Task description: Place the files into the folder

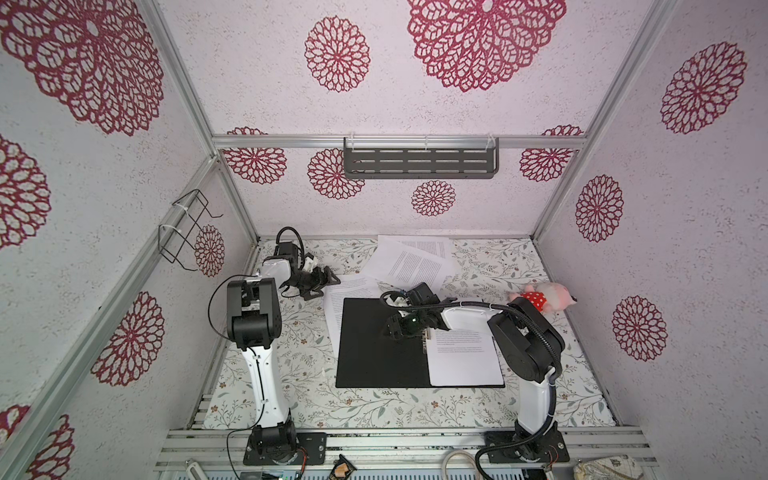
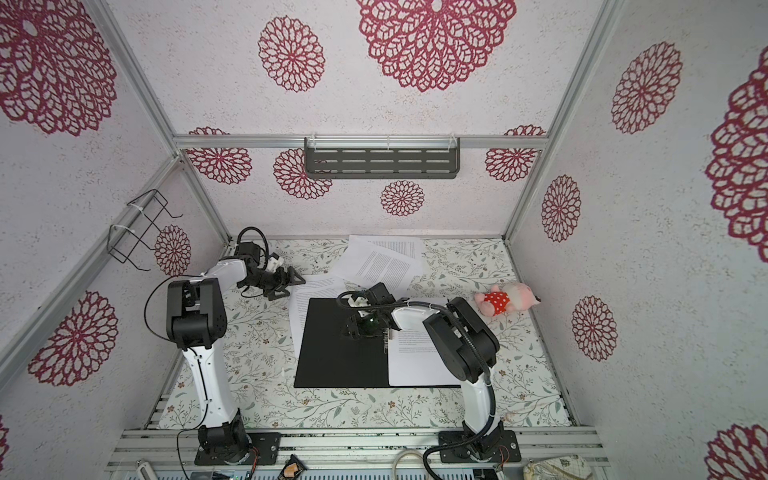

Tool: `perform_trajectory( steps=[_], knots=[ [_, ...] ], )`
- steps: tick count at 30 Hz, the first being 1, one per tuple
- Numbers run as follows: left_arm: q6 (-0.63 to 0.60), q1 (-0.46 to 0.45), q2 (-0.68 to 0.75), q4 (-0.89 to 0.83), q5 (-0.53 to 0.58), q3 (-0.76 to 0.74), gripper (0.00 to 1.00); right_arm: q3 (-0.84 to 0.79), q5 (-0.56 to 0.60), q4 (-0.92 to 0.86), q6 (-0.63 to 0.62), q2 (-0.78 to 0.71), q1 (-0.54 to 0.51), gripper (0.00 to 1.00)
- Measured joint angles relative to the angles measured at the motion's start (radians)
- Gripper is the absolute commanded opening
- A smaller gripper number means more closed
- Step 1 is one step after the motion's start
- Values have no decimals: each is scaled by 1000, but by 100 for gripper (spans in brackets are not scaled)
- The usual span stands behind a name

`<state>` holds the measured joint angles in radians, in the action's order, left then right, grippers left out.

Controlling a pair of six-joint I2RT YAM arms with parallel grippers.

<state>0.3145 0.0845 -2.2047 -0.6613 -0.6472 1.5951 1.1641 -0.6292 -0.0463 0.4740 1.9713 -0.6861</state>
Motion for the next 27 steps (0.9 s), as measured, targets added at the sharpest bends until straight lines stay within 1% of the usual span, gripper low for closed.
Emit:
perform_trajectory(
  steps=[16,22,27],
  knots=[
    [145,-3,169,213,-18,-301,91,-27,-46,62,20,5,8,56],
    [211,-8,230,335,-44,-425,91,-27,-60,74,25,11,10,56],
    [270,-34,283,430,-43,-519,92,-27,-64,78,27,13,10,56]
  ],
)
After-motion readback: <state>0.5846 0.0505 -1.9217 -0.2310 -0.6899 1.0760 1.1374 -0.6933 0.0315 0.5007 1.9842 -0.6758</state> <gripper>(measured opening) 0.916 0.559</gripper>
